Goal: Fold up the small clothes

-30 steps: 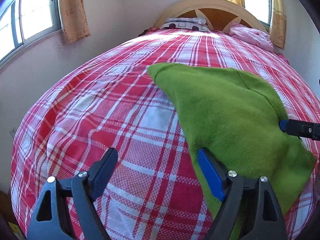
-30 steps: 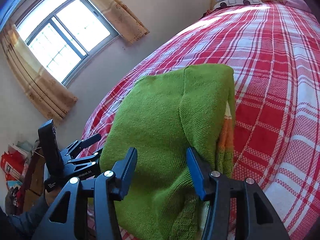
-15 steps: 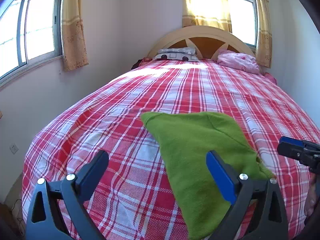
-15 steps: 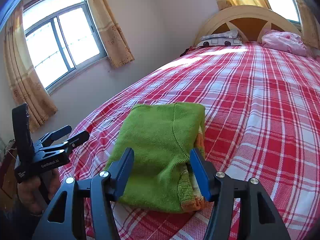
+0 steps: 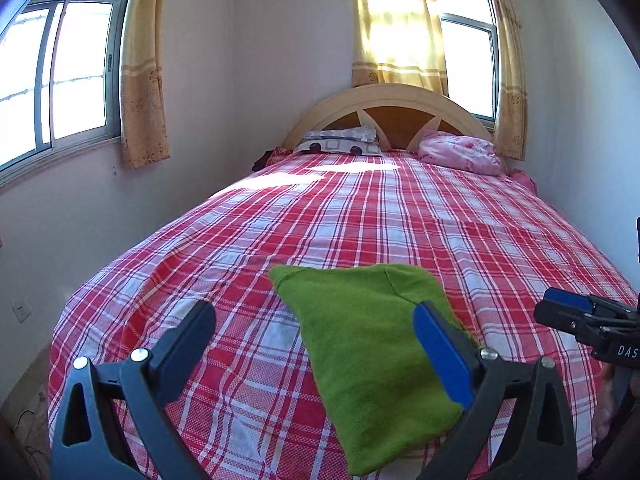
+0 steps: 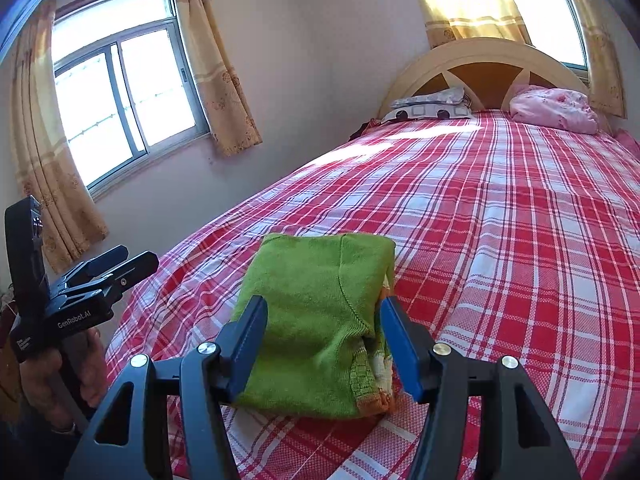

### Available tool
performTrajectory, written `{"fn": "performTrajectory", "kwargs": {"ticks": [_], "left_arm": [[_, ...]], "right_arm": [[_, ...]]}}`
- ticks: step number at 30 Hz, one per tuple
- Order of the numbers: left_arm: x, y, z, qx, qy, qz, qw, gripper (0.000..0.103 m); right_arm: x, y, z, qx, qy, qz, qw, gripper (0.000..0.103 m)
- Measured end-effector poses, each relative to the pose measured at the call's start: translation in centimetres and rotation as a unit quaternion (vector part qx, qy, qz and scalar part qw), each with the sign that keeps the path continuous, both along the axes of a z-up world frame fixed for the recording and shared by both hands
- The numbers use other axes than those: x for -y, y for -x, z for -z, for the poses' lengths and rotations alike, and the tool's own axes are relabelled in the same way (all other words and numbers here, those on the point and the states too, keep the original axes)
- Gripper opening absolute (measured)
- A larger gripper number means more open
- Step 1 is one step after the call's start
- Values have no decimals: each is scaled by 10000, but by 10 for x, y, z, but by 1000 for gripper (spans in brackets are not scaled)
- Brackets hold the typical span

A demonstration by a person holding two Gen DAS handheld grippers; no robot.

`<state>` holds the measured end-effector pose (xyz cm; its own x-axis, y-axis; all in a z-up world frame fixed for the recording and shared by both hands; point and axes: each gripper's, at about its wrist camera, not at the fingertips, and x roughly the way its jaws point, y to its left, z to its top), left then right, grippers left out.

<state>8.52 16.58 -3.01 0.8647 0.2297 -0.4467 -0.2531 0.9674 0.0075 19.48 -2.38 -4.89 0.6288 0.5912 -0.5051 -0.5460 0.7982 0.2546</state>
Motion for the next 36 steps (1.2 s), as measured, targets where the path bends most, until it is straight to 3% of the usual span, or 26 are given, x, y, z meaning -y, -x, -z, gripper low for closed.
{"fn": "performTrajectory", "kwargs": {"ticks": [36], "left_arm": [[4, 0, 3, -97, 37, 132, 9999, 103]], "right_arm": [[-1, 5, -1, 89, -29, 36, 9999, 61]]}}
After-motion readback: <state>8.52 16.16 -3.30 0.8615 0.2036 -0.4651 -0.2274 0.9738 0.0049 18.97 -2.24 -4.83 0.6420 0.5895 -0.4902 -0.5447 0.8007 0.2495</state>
